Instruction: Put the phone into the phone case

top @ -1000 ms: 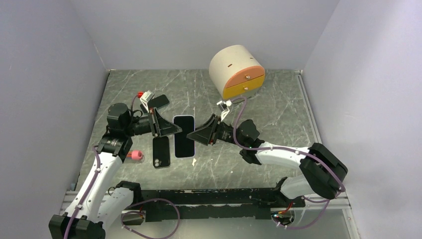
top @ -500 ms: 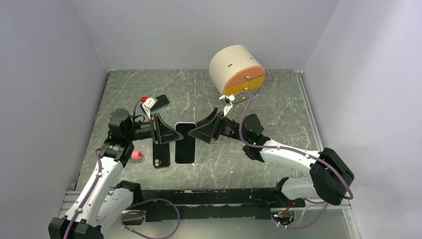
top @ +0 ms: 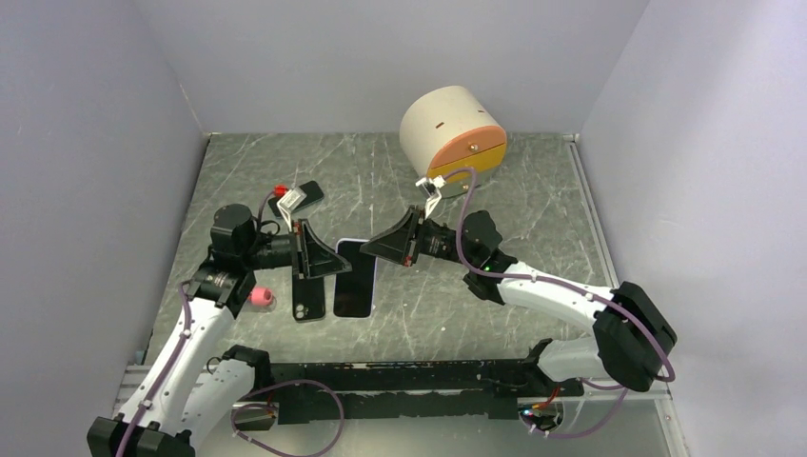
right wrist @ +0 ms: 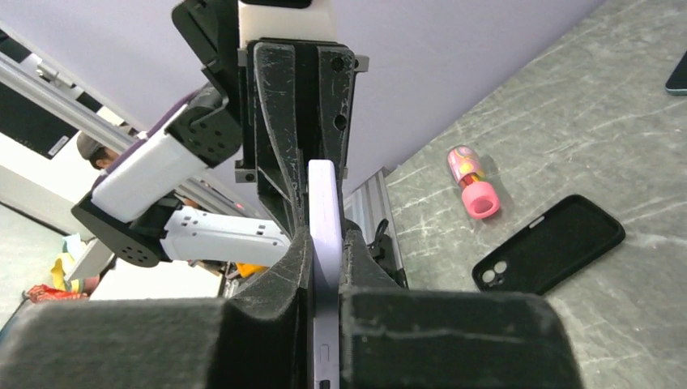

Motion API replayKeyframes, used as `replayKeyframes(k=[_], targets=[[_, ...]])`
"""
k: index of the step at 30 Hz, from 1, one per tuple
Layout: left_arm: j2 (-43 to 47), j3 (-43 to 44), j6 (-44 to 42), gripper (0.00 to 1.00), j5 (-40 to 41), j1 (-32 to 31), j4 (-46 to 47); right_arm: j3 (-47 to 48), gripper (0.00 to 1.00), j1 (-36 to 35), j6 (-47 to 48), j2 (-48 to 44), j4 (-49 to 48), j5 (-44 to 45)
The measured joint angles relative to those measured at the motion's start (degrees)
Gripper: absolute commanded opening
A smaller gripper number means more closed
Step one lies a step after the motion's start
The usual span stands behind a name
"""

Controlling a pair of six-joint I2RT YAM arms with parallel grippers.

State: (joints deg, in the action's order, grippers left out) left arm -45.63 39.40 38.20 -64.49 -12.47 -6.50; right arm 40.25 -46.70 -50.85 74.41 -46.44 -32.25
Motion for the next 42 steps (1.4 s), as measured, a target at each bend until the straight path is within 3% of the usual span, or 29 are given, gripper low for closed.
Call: replayKeyframes(k=[8,15,20,24,34,42], targets=[[-2.8,3.1,-5.2,0.05,1.7,-0.4,-8.3,0.0,0.0,0.1,3.6,-0.6,3.5,0.7],[-2.3,3.2,-5.5,0.41,3.0,-0.8,-9.5,0.0,0.0,0.0,6.3,-2.3,6.1,0.7],[-0.2,3.2,-3.6,0.51,6.4,0.0,-10.3,-0.1,0.0,0.0,6.9,-2.9,5.7,-1.3],[0.9,4.0,-3.2,0.52,7.8,0.0,-10.2,-1.0,0.0,0.0,6.3,-2.9,4.7,-2.6],[0.0,4.2,-3.0,0.39,8.9,0.0,-9.5,-3.0,0.0,-0.1,5.3,-2.9,3.9,-2.3],[-0.7,4.2,-3.1,0.37,9.7,0.0,-9.2,-3.1,0.0,-0.1,4.7,-2.5,3.5,-0.7]])
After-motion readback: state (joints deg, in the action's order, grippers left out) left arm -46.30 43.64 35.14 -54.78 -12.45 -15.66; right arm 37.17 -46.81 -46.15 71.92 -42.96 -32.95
